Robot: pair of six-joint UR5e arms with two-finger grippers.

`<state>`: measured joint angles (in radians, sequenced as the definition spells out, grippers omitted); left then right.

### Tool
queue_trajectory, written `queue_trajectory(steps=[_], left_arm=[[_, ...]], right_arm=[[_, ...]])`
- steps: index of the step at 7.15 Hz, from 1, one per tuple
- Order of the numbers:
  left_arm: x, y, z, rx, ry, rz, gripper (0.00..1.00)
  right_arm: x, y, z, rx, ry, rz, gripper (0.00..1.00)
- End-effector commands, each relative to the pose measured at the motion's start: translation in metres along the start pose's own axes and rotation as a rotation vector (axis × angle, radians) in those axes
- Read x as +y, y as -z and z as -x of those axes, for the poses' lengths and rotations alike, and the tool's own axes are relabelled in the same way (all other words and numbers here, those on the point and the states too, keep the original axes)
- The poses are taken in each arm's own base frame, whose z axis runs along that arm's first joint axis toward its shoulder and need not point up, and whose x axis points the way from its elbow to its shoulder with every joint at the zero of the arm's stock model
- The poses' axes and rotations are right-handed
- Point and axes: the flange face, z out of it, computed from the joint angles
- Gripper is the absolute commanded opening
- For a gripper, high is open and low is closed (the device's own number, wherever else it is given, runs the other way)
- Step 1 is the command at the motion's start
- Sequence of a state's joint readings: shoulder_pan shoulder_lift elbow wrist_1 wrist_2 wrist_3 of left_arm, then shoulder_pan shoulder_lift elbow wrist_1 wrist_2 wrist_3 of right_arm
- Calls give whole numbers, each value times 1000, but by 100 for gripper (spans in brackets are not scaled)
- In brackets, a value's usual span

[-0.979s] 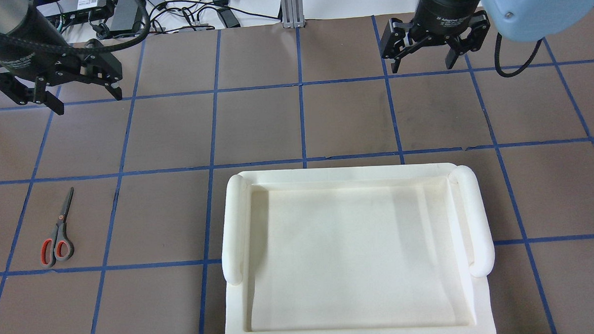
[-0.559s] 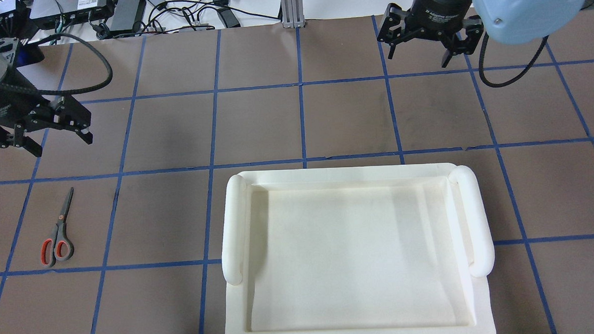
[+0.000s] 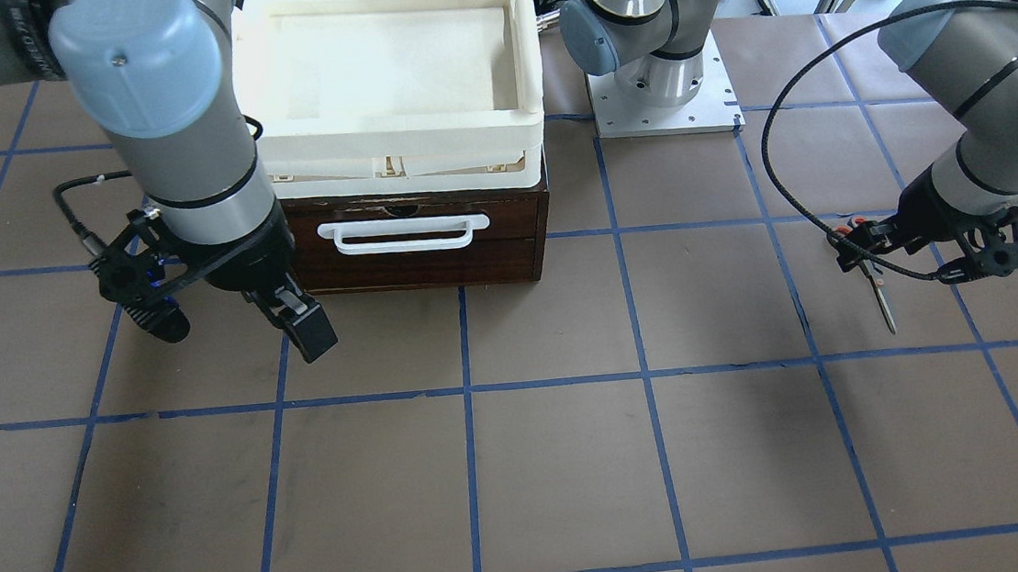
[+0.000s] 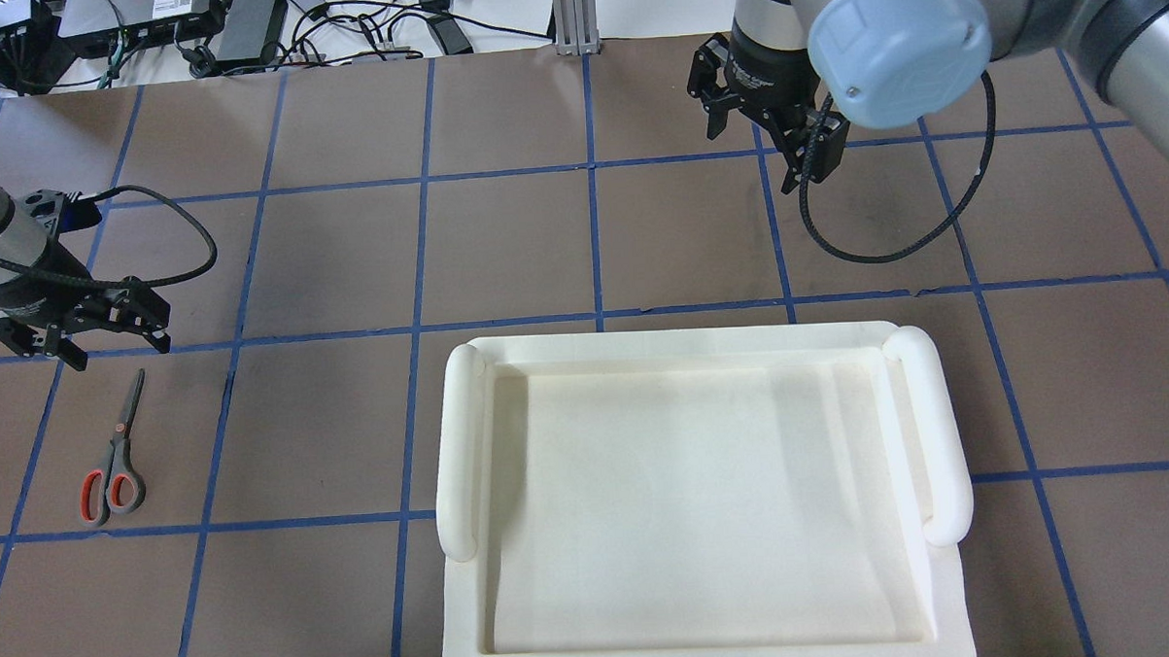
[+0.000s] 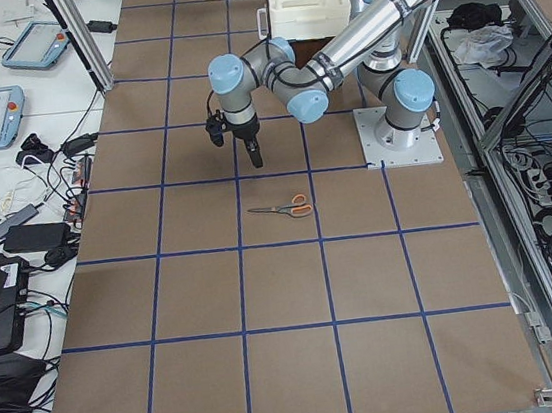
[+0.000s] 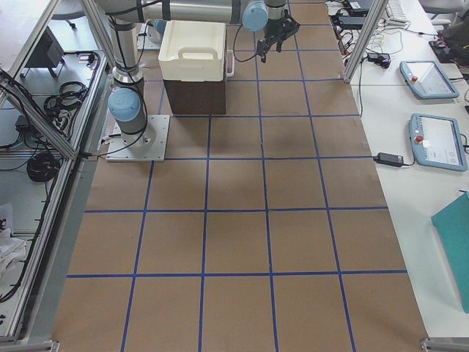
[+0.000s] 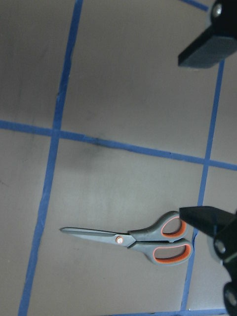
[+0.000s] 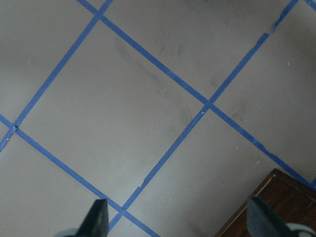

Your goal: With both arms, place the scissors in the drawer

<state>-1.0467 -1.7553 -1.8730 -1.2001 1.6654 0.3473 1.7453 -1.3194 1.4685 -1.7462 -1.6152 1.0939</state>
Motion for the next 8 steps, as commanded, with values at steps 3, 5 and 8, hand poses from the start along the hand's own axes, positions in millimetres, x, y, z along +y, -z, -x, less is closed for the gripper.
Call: queue_trajectory(steps=[3,5,8], left_arm=[[0,-98,76,20,-77,18,87],[6,-127,74,2,-104,-14,87],[19,-128,82,11,-143,-11,87]], right_arm=[[55,-52,21,168,-294,65,100],[66,-67,22,230,-371,114,100],[83,-77,20,298,-431,147,100]])
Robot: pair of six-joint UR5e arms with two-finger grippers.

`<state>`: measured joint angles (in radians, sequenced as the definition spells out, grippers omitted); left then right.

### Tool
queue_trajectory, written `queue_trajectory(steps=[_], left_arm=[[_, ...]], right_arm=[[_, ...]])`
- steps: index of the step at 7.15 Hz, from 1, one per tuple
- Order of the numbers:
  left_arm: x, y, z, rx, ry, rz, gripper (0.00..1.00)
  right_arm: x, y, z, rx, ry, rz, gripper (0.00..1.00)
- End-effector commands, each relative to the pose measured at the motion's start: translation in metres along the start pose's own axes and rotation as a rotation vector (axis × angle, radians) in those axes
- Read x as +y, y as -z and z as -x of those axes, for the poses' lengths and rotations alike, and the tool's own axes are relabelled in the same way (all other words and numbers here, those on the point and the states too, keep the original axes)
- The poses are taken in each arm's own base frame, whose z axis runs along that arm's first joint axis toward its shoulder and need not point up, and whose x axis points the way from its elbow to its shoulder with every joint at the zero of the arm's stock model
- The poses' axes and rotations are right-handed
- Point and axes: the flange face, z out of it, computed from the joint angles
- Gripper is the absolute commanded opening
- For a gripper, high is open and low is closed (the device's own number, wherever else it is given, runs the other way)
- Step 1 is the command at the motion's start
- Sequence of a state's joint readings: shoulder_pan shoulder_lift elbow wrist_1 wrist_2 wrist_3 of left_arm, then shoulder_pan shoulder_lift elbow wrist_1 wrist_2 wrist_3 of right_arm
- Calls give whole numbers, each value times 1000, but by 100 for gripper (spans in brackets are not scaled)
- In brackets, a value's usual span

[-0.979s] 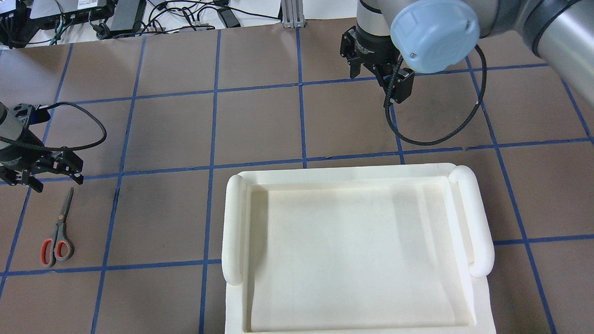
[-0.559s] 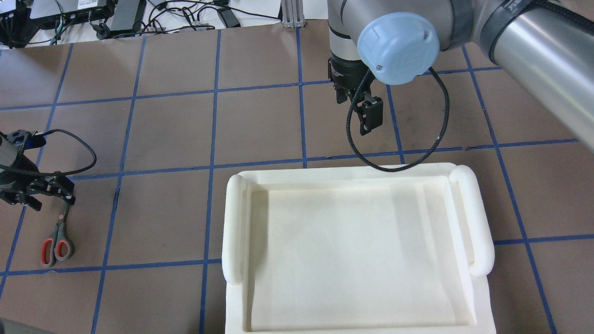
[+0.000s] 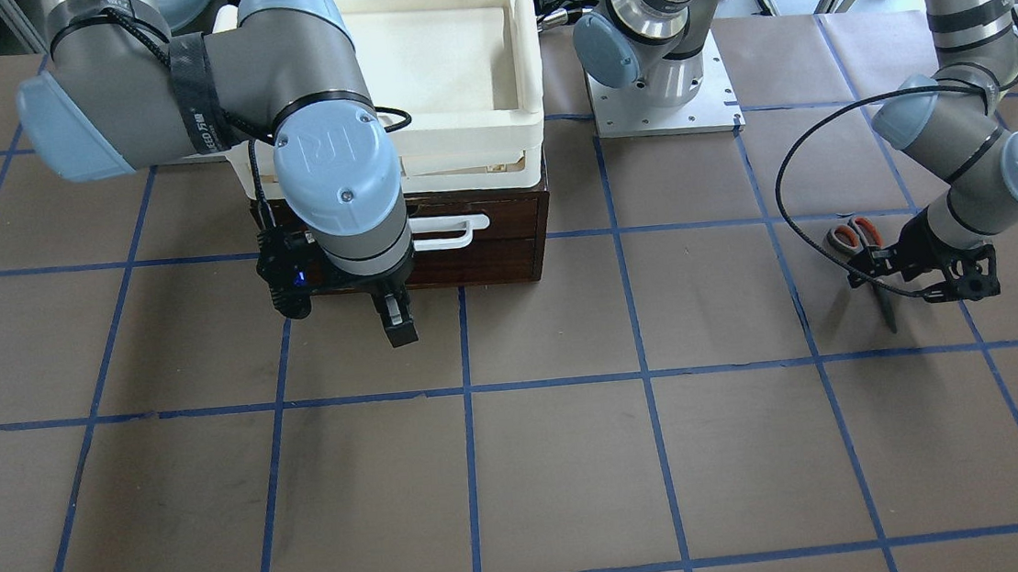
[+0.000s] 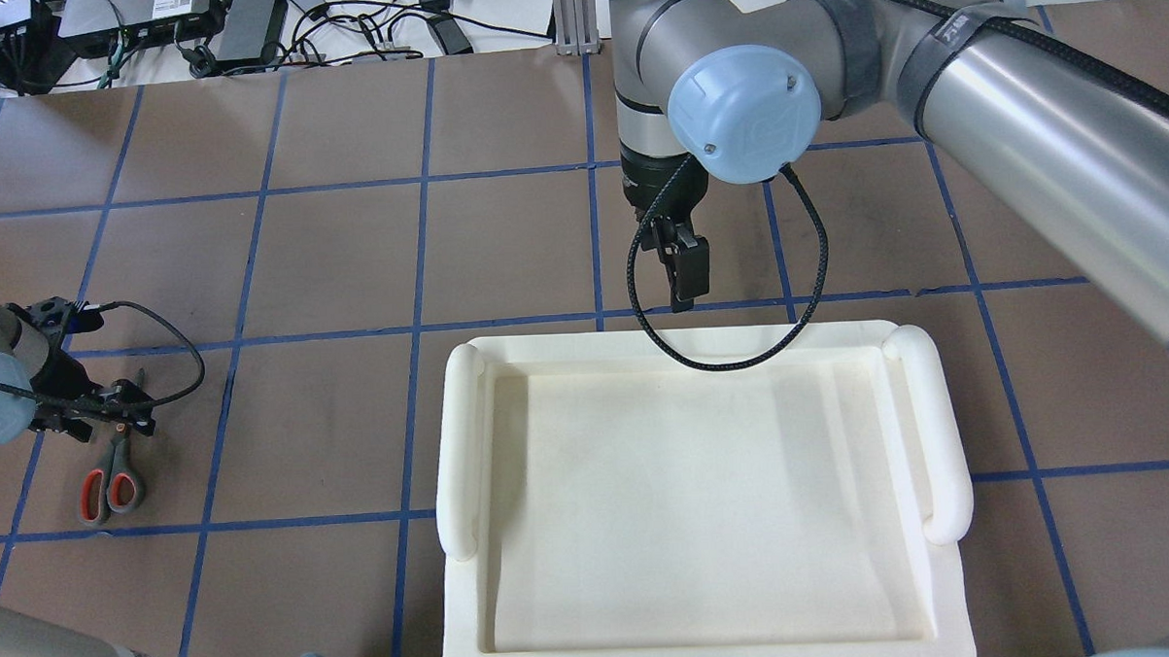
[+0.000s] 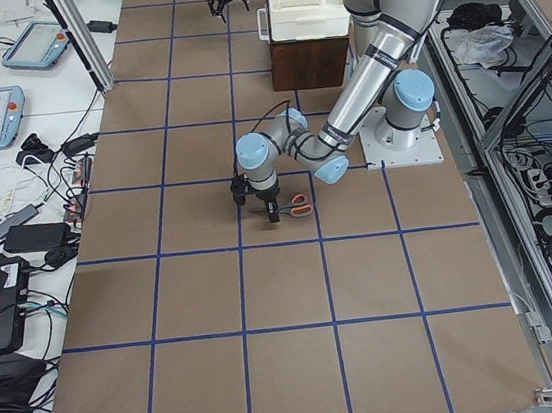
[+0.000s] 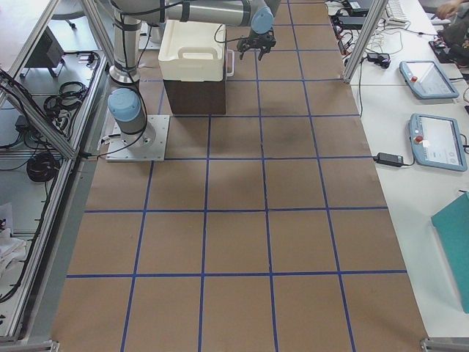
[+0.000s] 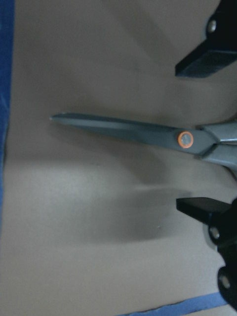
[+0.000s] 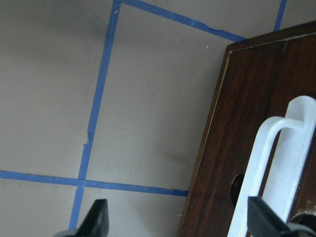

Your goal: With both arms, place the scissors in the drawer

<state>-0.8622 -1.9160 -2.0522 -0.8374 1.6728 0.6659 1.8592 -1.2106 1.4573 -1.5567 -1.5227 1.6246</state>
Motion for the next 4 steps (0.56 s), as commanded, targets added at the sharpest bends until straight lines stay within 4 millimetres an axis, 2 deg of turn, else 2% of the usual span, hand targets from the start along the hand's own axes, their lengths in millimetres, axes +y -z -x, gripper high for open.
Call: queue_trajectory(steps=[1,2,4], left_arm=[[5,0,-3,4,-11,-2,87],[5,0,-4,3,-17,-2,85],[3,1,-6,2,-42,-3,65]], right_arm=[[4,-10,-1,51,-49,17,100],[5,-16,1,63,-65,17,100],[19,-24,1,76,-90,7,100]])
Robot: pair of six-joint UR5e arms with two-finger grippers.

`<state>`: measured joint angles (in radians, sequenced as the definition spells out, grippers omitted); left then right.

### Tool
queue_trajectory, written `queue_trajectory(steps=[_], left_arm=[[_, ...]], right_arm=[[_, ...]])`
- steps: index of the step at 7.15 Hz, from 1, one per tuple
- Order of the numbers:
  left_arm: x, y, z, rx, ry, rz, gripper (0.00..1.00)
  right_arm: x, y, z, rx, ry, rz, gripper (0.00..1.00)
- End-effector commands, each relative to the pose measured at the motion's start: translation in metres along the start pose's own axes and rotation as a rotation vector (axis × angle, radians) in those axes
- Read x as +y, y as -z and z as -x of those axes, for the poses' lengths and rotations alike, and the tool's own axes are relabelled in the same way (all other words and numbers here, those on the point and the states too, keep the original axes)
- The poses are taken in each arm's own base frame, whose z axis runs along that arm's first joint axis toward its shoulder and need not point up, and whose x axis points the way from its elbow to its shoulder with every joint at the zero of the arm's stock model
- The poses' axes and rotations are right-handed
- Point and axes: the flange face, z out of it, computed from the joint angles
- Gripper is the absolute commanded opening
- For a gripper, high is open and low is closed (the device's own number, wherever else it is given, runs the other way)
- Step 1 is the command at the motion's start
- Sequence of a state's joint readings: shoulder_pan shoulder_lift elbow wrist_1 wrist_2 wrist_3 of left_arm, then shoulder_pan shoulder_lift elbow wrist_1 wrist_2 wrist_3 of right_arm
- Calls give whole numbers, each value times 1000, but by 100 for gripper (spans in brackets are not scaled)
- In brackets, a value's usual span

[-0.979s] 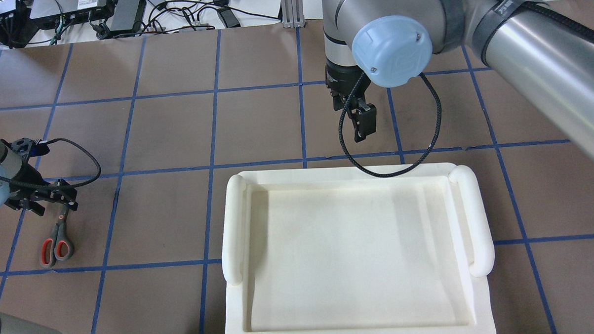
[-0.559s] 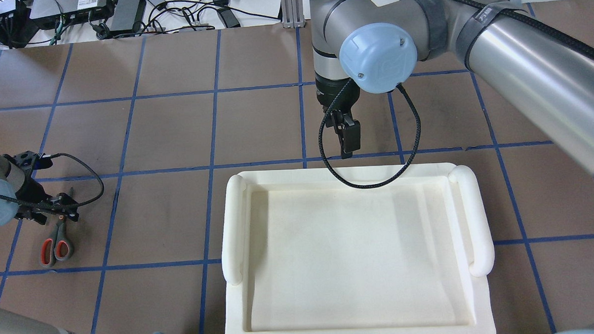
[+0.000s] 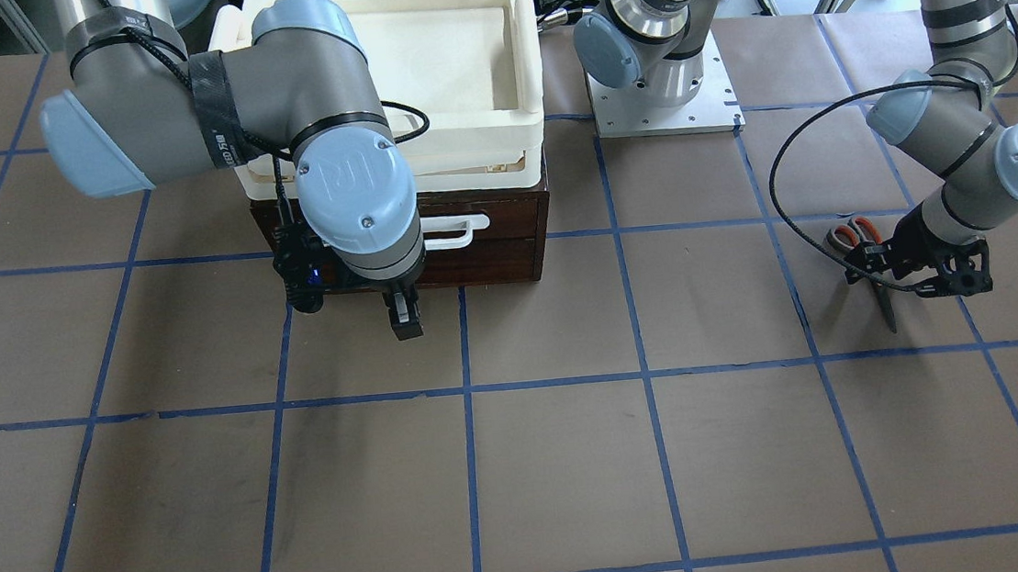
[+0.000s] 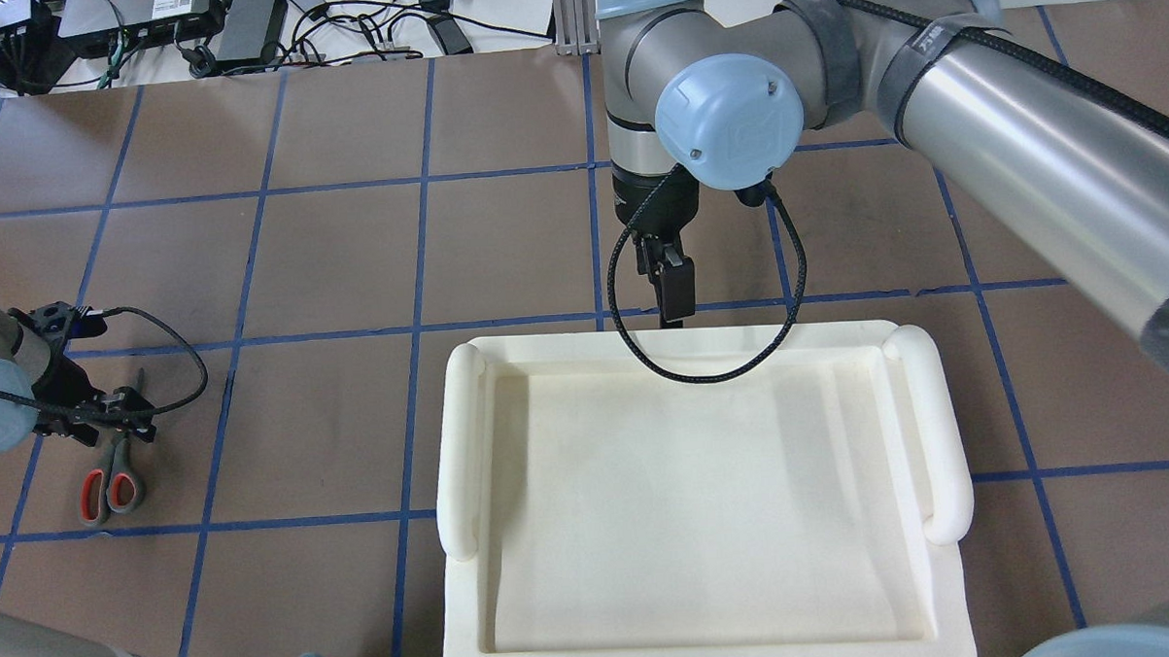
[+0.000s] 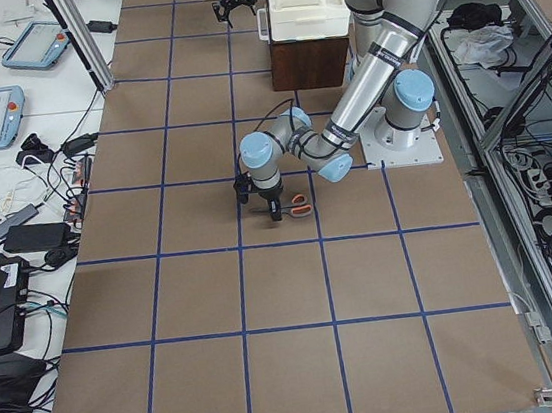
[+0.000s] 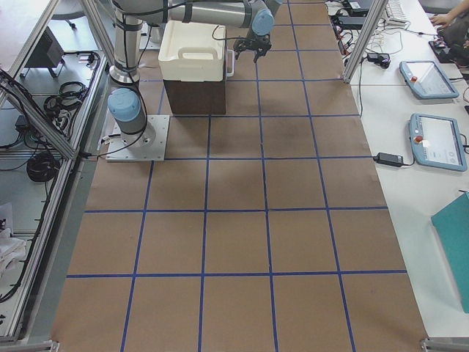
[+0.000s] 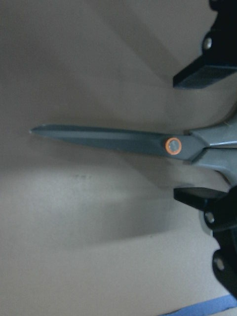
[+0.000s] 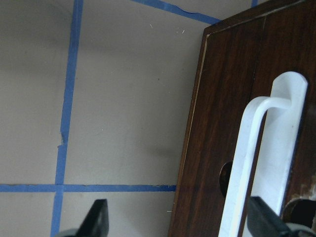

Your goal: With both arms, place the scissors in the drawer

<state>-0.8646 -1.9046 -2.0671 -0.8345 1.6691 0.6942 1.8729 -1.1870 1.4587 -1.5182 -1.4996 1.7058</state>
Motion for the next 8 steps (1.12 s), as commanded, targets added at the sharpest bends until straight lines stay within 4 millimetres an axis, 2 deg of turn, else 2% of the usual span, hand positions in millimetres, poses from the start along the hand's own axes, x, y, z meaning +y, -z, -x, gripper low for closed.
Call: queue_trajectory(steps=[1,2,3,6,7,8], left_arm=[[-2,1,-4,-2,-19,-2,60],[-4,1,-8,-5,-30,1,49],[-4,1,-8,-7,-35,3,45],[-5,3,-6,-9,-33,1,7],[-5,3,-6,-10,-34,0,0],[-6,5,-5,-11,-58,-5,0]], right_arm=[[15,-9,-2,14,-19,-10,100],[16,-11,-3,18,-18,-10,100],[15,-13,-3,24,-19,-12,100],[15,-19,-6,57,-33,-18,100],[15,-19,-6,57,-33,-18,100],[15,-19,-5,60,-34,-19,100]])
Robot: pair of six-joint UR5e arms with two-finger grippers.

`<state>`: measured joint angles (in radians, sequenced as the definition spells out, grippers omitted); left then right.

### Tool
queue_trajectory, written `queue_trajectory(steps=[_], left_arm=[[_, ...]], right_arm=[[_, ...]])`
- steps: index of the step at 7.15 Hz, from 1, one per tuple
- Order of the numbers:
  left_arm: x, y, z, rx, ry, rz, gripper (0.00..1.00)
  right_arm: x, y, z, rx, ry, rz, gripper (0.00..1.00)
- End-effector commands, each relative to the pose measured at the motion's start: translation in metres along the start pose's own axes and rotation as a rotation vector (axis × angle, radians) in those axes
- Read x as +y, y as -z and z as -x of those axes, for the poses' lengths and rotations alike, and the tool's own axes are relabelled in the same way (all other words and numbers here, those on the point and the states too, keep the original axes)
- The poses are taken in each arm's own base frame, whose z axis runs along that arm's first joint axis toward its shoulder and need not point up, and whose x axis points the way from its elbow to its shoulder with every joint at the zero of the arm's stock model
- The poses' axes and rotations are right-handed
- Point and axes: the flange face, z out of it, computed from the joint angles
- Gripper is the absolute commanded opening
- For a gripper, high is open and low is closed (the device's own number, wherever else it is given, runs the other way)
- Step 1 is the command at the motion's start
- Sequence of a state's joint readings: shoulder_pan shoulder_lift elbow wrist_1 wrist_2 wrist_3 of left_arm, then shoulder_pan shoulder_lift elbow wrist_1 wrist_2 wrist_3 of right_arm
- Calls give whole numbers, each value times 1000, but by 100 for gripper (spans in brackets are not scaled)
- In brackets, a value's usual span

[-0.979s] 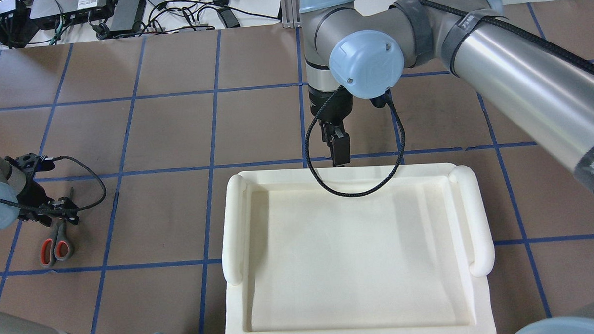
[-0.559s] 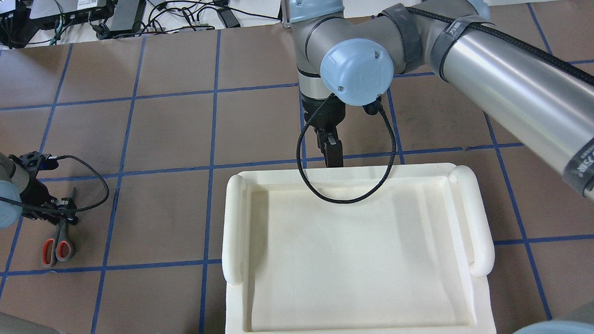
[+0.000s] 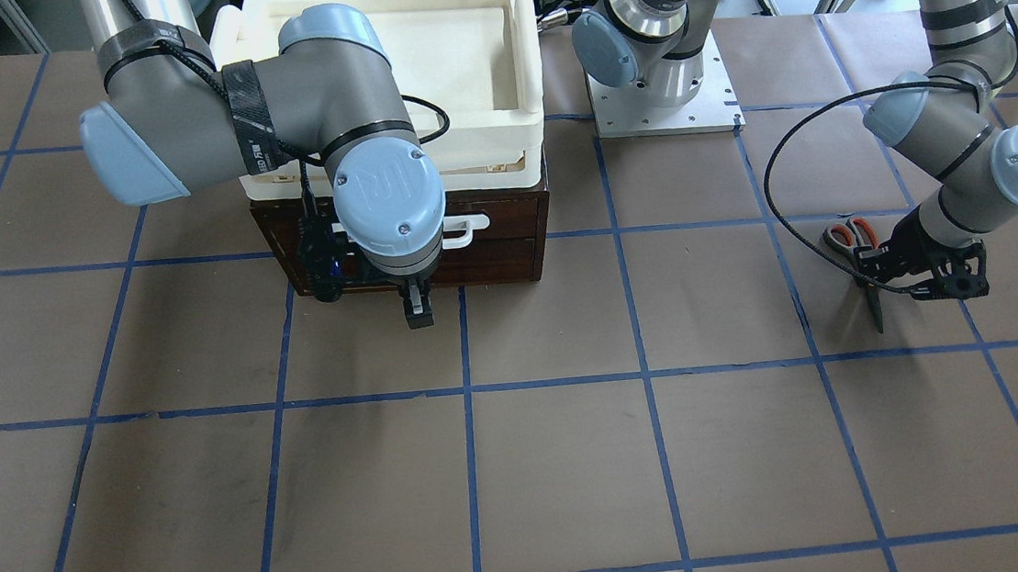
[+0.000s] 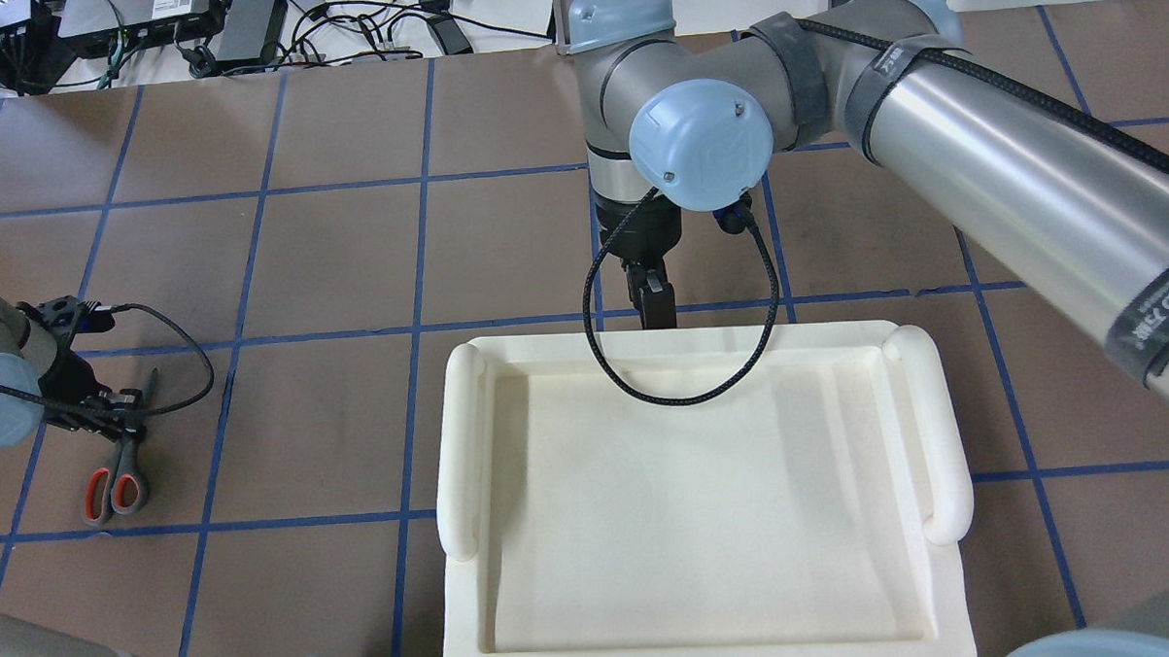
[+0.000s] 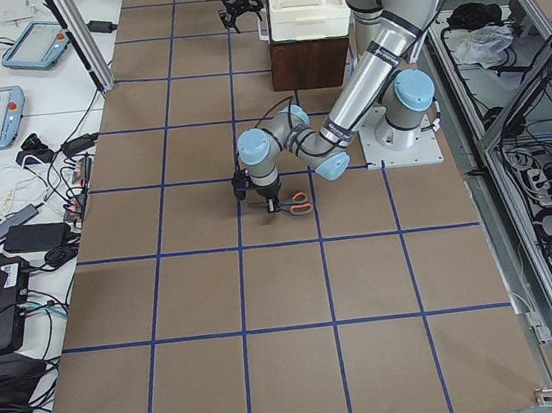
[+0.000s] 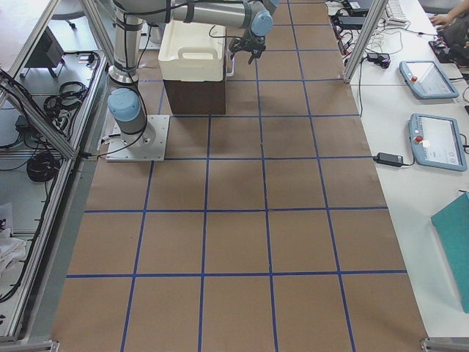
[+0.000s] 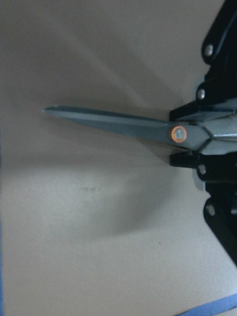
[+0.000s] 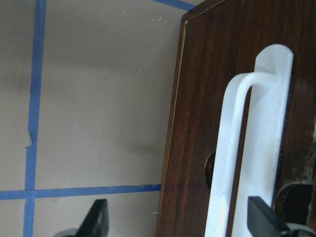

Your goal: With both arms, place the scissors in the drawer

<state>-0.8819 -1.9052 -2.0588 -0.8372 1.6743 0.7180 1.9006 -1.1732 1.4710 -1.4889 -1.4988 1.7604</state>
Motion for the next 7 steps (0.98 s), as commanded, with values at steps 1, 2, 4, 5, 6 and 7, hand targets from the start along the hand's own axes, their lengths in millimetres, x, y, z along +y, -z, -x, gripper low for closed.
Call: queue_trajectory(steps=[1,2,4,5,6,7], left_arm=[[-3,9,4,-11,-24,-13,0],[-6,25,7,-15,-38,-24,0],[-21,76,1,-8,-101,-21,0],[-37,114,-22,-11,-162,-19,0],[-50,155,-51,-9,-227,-9,0],[-57,196,-78,-12,-267,-7,0]], right_arm=[[0,-6,3,14,-2,-3,100],[0,-8,5,16,-2,-3,100],[1,-13,7,28,-3,-5,100],[0,-15,8,32,-3,-6,100],[0,-17,8,35,-2,-7,100],[0,-19,8,40,-2,-7,100]])
